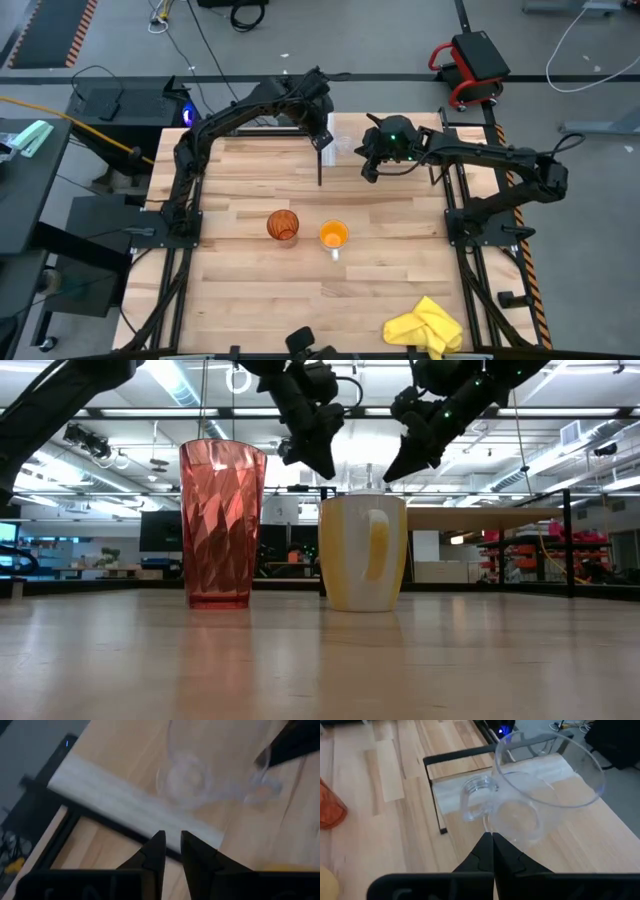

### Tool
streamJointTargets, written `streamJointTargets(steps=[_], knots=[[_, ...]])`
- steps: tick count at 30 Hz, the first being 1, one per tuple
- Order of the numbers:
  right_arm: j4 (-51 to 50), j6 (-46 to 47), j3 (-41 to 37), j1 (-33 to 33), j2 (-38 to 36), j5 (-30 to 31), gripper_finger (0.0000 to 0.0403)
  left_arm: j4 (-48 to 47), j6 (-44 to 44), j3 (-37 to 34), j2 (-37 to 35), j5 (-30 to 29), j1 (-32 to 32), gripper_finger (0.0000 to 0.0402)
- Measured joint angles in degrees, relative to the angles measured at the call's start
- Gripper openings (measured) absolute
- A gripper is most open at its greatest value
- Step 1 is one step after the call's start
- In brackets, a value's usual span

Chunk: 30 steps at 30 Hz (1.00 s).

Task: Stack small to large cups/mugs on shelf
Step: Put the transparent cup on the shelf, then put the yellow cup on the shelf

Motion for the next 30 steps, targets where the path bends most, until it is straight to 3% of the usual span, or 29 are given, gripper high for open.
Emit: streamJointTargets(steps=[15,23,30], knots=[[-11.2,11.3,0.0,4.7,-13.7,-1.3,0.0018,-21.5,-2.2,7.6,-1.2,-0.4,-2.7,0.0053],[-17.1,20.7,0.0,15.3,-20.1,-1.6,0.0019,-24.1,-8.4,7.6,-5.8,-4.1,-9.5,0.0048],[-22.4,31.7,0.0,27.2,-21.3,1.5,0.0019,-24.1,-16.1,7.7,-10.2,-11.9,-21.0,0.0050]])
